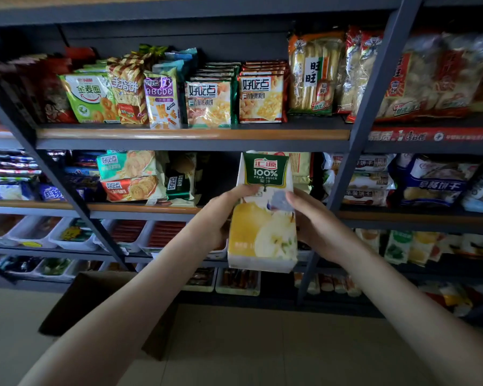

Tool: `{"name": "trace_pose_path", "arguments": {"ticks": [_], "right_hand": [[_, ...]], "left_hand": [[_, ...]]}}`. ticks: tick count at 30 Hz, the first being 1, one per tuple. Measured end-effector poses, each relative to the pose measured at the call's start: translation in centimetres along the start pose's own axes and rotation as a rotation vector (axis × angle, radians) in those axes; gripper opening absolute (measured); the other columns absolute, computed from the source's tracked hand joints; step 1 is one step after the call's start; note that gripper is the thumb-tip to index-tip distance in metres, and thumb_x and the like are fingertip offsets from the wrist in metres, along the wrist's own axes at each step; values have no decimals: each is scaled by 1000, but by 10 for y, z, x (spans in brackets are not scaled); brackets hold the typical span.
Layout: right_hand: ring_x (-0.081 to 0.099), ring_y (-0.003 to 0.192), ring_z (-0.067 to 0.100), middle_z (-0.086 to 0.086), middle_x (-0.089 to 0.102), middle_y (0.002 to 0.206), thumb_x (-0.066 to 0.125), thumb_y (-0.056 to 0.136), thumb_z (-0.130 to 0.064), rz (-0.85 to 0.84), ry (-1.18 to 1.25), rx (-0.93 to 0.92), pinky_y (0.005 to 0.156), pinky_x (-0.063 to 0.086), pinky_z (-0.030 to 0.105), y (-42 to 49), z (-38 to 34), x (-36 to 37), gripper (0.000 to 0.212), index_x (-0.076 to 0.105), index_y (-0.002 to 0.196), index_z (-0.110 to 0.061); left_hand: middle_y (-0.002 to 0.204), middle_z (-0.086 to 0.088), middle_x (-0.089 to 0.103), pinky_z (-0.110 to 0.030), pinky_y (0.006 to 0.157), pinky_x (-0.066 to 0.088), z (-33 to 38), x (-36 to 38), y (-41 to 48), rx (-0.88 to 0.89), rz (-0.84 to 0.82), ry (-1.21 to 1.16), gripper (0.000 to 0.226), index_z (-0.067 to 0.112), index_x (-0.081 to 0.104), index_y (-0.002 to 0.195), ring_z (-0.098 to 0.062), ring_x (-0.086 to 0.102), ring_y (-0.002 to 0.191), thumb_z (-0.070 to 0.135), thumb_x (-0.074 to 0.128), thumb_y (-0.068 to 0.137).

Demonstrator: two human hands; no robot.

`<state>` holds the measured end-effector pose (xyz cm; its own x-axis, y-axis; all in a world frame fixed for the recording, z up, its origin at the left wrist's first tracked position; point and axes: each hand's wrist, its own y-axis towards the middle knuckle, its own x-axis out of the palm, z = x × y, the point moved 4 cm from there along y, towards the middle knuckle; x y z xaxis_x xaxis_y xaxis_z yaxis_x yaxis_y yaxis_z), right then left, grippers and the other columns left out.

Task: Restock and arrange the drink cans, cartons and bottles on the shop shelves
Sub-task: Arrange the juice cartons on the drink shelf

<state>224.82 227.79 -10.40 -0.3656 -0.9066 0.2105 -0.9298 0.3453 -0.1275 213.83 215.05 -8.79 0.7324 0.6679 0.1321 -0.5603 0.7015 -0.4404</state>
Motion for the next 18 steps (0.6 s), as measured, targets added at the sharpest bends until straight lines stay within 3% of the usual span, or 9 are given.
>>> {"name": "trace_pose_path", "arguments": {"ticks": [4,7,9,12,14,16,18], "right_hand": [[64,110,32,13,65,123,59,90,-48,35,-124,87,100,48,50,-1,-23,3,41,65,118,-18],[66,104,30,13,68,116,62,88,-50,20,-170,141,88,55,42,1,-47,7,37,70,107,-19],[68,98,27,9,70,110,62,89,-47,22,-198,118,82,58,40,4,-63,9,31,70,103,-21],[68,103,25,1,73,109,64,91,-34,-23,-267,-55,100,48,51,15,-93,14,22,67,112,-30],[65,108,23,-5,72,112,70,83,-30,-52,-268,-146,103,44,52,22,-116,18,42,60,123,-37],[63,113,18,-10,68,121,73,74,-31,-84,-272,-232,104,44,48,28,-141,20,72,46,140,-38],[59,119,13,-12,61,131,73,73,-29,-138,-300,-368,106,43,44,33,-167,25,84,35,147,-39]], "left_hand": [[70,-7,71,-28,58,51,5,3,0,-113,-24,-41,29,12,66,86,-21,68,56,39,59,90],[65,-10,68,-30,55,49,20,2,6,-112,29,-34,35,8,65,83,-21,65,52,38,52,97],[69,-12,70,-32,61,50,34,4,5,-82,41,-49,35,8,66,86,-22,67,55,38,53,96],[96,-12,74,-40,81,55,59,1,-3,62,80,-34,44,11,69,108,-27,72,82,46,71,81],[100,-10,74,-42,88,55,83,0,-11,183,171,28,54,12,66,115,-28,71,93,47,77,75],[90,-5,76,-35,73,58,113,1,-22,370,233,68,44,14,64,110,-22,72,82,42,75,78],[87,-2,75,-30,60,56,142,0,-36,579,279,134,46,15,60,113,-18,73,74,38,77,77]]}}
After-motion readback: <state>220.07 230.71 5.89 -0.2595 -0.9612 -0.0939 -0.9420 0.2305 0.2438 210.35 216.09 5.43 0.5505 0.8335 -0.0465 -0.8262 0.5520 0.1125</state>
